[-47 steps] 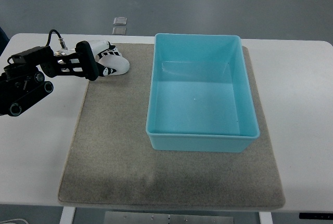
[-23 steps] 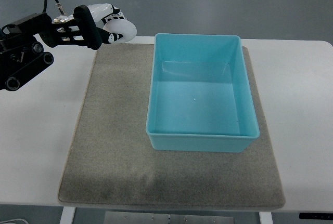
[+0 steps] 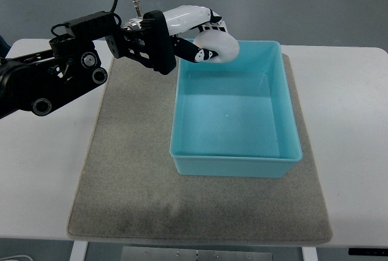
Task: Place white toy into blue box with left hand
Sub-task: 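Lift the white toy and carry it over the blue box, then open the left hand to release the toy into the box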
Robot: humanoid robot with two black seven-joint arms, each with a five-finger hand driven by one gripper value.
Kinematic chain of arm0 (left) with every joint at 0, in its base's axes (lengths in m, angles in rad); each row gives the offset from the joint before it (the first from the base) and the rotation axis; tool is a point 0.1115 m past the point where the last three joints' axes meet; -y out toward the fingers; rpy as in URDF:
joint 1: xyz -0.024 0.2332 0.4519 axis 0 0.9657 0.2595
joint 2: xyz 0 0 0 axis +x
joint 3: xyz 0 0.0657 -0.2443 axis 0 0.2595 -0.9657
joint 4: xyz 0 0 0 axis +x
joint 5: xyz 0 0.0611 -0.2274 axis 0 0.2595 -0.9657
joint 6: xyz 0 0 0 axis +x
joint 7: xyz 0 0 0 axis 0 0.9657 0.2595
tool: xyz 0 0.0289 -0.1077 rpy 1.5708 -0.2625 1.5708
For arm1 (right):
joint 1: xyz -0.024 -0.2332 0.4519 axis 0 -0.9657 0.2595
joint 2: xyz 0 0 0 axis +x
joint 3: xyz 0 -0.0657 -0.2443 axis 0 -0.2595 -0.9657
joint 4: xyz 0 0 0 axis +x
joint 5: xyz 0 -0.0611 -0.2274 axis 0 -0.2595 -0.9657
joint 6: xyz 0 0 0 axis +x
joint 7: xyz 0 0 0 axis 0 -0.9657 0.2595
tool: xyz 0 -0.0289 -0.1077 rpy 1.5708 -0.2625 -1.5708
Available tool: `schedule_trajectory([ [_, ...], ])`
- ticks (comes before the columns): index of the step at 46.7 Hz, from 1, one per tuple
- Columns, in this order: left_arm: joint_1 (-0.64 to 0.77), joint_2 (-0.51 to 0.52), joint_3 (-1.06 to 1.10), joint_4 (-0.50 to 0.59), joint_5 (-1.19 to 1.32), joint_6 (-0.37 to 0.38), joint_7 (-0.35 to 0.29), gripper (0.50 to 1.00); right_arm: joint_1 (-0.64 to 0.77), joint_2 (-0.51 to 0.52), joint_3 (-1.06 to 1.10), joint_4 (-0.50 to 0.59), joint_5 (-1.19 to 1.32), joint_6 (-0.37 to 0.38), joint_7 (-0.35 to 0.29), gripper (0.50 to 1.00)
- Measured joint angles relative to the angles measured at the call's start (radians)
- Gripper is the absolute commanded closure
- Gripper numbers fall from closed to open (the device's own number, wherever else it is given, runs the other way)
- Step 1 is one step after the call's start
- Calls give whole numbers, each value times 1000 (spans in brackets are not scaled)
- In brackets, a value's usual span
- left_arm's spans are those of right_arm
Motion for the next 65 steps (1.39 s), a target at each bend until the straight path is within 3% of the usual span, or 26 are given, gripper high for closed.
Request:
schedule_trajectory([
  [7, 16, -43, 15, -18, 3, -54, 0, 1000, 0, 0, 0, 0, 0, 0, 0, 564],
  [19, 13, -61, 167, -13, 20, -61, 3, 1000, 0, 0, 0, 0, 0, 0, 0, 564],
  [23, 15, -61, 184, -10, 20, -59, 3, 937, 0, 0, 0, 0, 0, 0, 0, 564],
  [27, 17, -61, 203, -8, 21, -59, 3, 738, 0, 0, 0, 0, 0, 0, 0, 564],
  [34, 23, -61, 213, -7, 20, -53, 2, 538, 0, 0, 0, 0, 0, 0, 0, 562],
  [40, 28, -64, 213, -7, 6, -44, 2, 508, 0, 0, 0, 0, 0, 0, 0, 564],
  [65, 36, -50, 146, -13, -70, -39, -5, 508, 0, 0, 0, 0, 0, 0, 0, 564],
])
